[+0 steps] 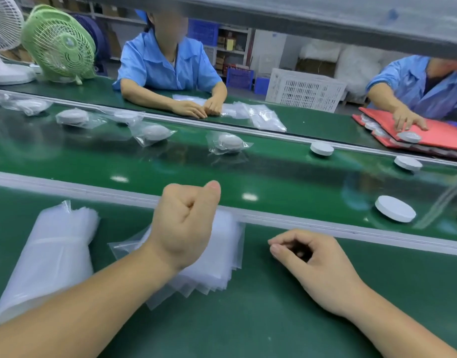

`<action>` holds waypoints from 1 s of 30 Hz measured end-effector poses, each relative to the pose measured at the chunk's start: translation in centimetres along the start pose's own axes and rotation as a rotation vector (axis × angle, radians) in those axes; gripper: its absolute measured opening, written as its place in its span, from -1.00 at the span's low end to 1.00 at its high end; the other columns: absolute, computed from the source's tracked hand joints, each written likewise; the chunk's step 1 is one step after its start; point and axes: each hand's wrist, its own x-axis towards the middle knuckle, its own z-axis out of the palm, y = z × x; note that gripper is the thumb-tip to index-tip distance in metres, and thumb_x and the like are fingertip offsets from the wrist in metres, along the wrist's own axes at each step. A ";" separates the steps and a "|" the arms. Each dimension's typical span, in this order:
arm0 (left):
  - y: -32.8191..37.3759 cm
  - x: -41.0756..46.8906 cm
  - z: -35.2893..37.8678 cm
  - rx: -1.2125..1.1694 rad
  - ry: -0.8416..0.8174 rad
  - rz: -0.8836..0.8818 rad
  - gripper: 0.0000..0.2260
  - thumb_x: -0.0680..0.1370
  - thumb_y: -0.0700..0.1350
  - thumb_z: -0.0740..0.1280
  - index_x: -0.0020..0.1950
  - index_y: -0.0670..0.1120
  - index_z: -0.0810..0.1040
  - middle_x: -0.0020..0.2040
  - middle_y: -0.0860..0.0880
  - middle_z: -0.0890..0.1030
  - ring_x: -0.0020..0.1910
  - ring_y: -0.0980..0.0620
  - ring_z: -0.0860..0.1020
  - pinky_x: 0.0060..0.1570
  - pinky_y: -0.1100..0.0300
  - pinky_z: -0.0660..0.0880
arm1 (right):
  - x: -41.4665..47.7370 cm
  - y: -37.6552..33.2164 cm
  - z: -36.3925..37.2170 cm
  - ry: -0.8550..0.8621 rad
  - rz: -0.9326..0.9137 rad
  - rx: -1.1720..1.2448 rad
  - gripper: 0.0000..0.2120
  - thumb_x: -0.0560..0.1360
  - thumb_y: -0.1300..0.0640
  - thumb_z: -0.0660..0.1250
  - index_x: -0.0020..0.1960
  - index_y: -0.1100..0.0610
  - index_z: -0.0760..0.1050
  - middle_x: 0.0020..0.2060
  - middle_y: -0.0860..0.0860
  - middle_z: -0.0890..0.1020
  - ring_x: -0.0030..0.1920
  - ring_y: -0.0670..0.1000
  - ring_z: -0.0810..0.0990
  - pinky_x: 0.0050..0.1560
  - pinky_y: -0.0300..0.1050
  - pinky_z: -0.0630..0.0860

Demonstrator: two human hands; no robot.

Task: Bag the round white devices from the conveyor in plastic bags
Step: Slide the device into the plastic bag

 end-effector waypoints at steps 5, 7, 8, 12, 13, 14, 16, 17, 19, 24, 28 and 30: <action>-3.0 -0.6 -0.4 0.909 -0.402 0.017 -0.78 0.49 0.24 0.23 -0.23 0.16 0.32 -0.23 0.20 0.41 -0.19 0.17 0.38 -0.16 0.17 0.33 | -0.3 -0.3 0.0 -0.002 0.006 0.021 -0.79 0.53 0.07 0.48 -0.06 -0.28 0.66 -0.20 -0.21 0.71 -0.23 -0.19 0.60 -0.17 -0.42 0.45; -3.0 -0.4 -0.7 0.930 -0.480 0.001 -0.84 0.51 0.27 0.24 -0.10 0.23 0.51 -0.09 0.25 0.50 -0.03 0.17 0.45 0.05 0.14 0.42 | -0.2 -0.4 0.0 -0.007 0.007 0.035 -0.79 0.53 0.06 0.48 -0.06 -0.29 0.66 -0.20 -0.20 0.71 -0.24 -0.20 0.59 -0.17 -0.42 0.45; -3.0 -0.3 -0.7 0.934 -0.509 0.002 -0.80 0.53 0.26 0.24 -0.03 0.24 0.59 -0.03 0.26 0.55 0.04 0.17 0.47 0.13 0.11 0.44 | -0.2 -0.3 0.0 -0.007 0.007 0.036 -0.79 0.53 0.06 0.48 -0.06 -0.29 0.66 -0.20 -0.20 0.71 -0.24 -0.20 0.59 -0.17 -0.42 0.46; -2.6 -0.1 -0.6 0.940 -0.598 -0.023 -0.77 0.56 0.27 0.28 0.05 0.25 0.69 0.10 0.31 0.61 0.13 0.23 0.48 0.16 0.16 0.46 | 0.0 0.3 -0.1 0.108 0.029 0.088 -0.79 0.53 0.02 0.48 0.02 -0.32 0.65 -0.09 -0.22 0.72 -0.11 -0.08 0.65 -0.05 -0.24 0.57; -2.6 0.0 -0.6 0.945 -0.603 -0.023 -0.76 0.56 0.28 0.28 0.05 0.26 0.69 0.11 0.32 0.60 0.12 0.24 0.48 0.15 0.17 0.46 | 0.1 0.7 -0.6 0.195 0.003 0.042 -0.78 0.53 -0.03 0.47 0.08 -0.33 0.63 0.01 -0.26 0.70 -0.02 -0.09 0.64 0.03 -0.17 0.57; -2.6 -0.1 -0.6 0.952 -0.603 -0.015 -0.75 0.56 0.28 0.27 0.05 0.26 0.69 0.10 0.33 0.60 0.11 0.26 0.47 0.14 0.18 0.46 | 0.6 1.2 -1.5 0.294 -0.037 -0.093 -0.74 0.52 -0.08 0.45 0.17 -0.33 0.58 0.13 -0.29 0.66 0.12 -0.12 0.60 0.14 -0.11 0.54; -2.6 -0.2 -0.4 0.956 -0.595 0.008 -0.75 0.58 0.25 0.25 0.05 0.24 0.69 0.07 0.32 0.60 0.09 0.26 0.47 0.14 0.18 0.46 | 2.5 3.4 -4.6 0.414 -0.027 -0.474 -0.52 0.49 -0.17 0.42 0.39 -0.27 0.44 0.39 -0.18 0.50 0.42 -0.04 0.41 0.38 0.11 0.41; -2.6 -0.4 -0.3 0.942 -0.584 0.012 -0.76 0.59 0.23 0.24 0.05 0.22 0.68 0.05 0.31 0.60 0.07 0.26 0.47 0.13 0.17 0.46 | 3.6 4.6 -6.6 0.403 0.104 -0.614 -0.41 0.49 -0.21 0.40 0.48 -0.25 0.35 0.50 -0.06 0.41 0.52 0.06 0.29 0.43 0.22 0.34; -2.5 -0.7 0.1 0.885 -0.536 0.011 -0.77 0.59 0.21 0.24 0.02 0.21 0.68 0.01 0.32 0.60 0.04 0.27 0.47 0.12 0.18 0.47 | 5.5 7.3 -10.5 0.308 0.431 -0.732 -0.31 0.51 -0.30 0.35 0.58 -0.22 0.22 0.62 0.05 0.21 0.61 0.14 0.12 0.47 0.33 0.25; -2.0 -1.3 0.8 0.863 -0.541 0.041 -0.72 0.55 0.24 0.20 0.01 0.24 0.68 -0.02 0.32 0.61 0.02 0.24 0.46 0.08 0.16 0.48 | 6.5 12.0 -15.1 0.206 0.385 -0.742 -0.58 0.60 -0.09 0.36 0.44 -0.23 0.44 0.38 -0.02 0.55 0.30 0.13 0.53 0.17 0.10 0.49; -1.8 -1.3 1.0 0.932 -0.637 0.030 -0.60 0.52 0.41 0.08 0.22 0.37 0.56 -0.01 0.25 0.53 0.02 0.18 0.37 0.07 0.16 0.38 | 7.3 10.5 -14.2 0.303 0.227 -0.879 -0.68 0.66 -0.02 0.26 0.39 -0.16 0.50 0.11 0.01 0.68 0.11 0.18 0.59 0.04 0.04 0.43; -1.6 -1.4 1.1 0.944 -0.633 0.061 -0.64 0.56 0.38 0.09 0.17 0.35 0.58 -0.08 0.19 0.50 -0.02 0.15 0.36 0.03 0.17 0.36 | 6.8 8.7 -12.1 0.291 0.080 -0.660 -0.67 0.64 0.03 0.31 0.39 -0.11 0.53 0.15 0.03 0.62 0.03 0.14 0.58 0.05 -0.04 0.41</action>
